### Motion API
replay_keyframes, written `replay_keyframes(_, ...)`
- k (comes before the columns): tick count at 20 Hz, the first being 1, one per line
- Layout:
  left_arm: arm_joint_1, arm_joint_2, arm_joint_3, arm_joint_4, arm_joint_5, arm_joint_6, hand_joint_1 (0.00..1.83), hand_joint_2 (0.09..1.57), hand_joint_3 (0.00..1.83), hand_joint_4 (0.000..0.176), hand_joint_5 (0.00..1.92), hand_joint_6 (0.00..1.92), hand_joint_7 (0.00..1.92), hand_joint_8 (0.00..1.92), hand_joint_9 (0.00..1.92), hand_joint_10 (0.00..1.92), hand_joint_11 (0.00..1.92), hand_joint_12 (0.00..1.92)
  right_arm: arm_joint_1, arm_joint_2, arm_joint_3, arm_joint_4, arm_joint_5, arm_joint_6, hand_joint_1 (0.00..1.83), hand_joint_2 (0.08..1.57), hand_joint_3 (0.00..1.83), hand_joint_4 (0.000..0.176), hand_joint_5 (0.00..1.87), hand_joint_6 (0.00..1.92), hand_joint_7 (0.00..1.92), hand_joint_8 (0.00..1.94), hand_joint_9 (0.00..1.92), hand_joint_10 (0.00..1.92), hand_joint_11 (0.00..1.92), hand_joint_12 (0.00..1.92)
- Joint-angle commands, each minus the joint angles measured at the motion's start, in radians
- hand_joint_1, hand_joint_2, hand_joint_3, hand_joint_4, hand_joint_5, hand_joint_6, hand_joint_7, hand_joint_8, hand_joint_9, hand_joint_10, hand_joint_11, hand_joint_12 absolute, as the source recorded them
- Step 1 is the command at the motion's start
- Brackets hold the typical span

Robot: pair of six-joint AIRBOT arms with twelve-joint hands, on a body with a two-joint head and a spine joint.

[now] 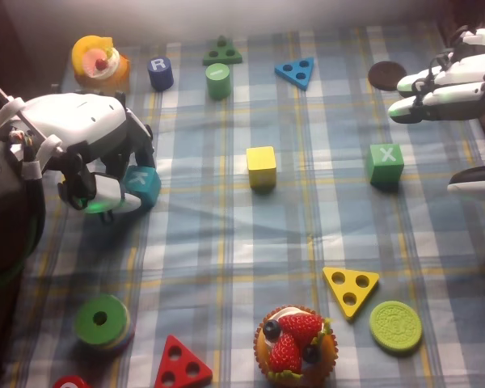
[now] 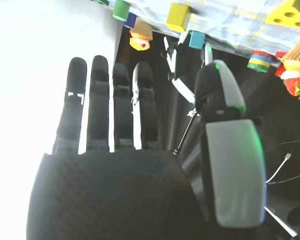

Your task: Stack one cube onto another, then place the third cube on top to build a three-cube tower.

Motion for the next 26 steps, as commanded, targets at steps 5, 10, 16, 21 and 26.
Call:
replay_keyframes(5, -0.017, 0.023, -0.04, 0.11, -0.111, -0.1, 1.23, 1.1, 0.0, 0.0, 1.05, 0.71, 1.01, 1.09, 1.06, 0.04, 0.51, 0.04, 0.011, -0.002, 0.003, 0.028, 0.11, 0.005, 0.67, 1.17, 0.0, 0.0, 0.48, 0.0, 0.43, 0.0, 0.47, 0.0, 0.09, 1.21)
replay_keyframes(10, -0.054, 0.033, -0.064, 0.218, -0.121, -0.183, 1.23, 1.08, 0.0, 0.0, 1.07, 0.7, 1.05, 1.01, 1.04, 0.02, 0.48, 0.01, 0.012, -0.003, 0.004, 0.028, 0.112, 0.005, 0.78, 1.15, 0.0, 0.0, 0.5, 0.01, 0.45, 0.01, 0.48, 0.0, 0.09, 1.21)
replay_keyframes(16, -0.135, 0.01, -0.064, 0.323, -0.111, -0.223, 1.23, 1.07, 0.0, 0.031, 1.09, 0.73, 1.1, 0.86, 1.09, 0.03, 0.54, 0.02, 0.014, -0.011, 0.01, 0.028, 0.114, 0.005, 0.78, 1.15, 0.0, 0.0, 0.49, 0.0, 0.45, 0.0, 0.5, 0.01, 0.11, 1.2)
replay_keyframes(21, -0.183, -0.04, -0.038, 0.349, -0.087, -0.224, 1.24, 1.04, 0.0, 0.058, 1.14, 0.69, 1.16, 0.71, 1.1, 0.02, 0.56, 0.03, 0.014, -0.018, 0.014, 0.025, 0.114, 0.005, 0.78, 1.14, 0.0, 0.0, 0.5, 0.0, 0.46, 0.0, 0.51, 0.01, 0.11, 1.2)
replay_keyframes(26, -0.196, -0.082, -0.007, 0.349, -0.068, -0.224, 1.24, 1.06, 0.0, 0.001, 1.13, 0.63, 1.11, 0.89, 1.12, 0.02, 0.54, 0.02, 0.014, -0.021, 0.015, 0.022, 0.114, 0.005, 0.7, 1.16, 0.01, 0.0, 0.49, 0.0, 0.44, 0.0, 0.48, 0.0, 0.09, 1.19)
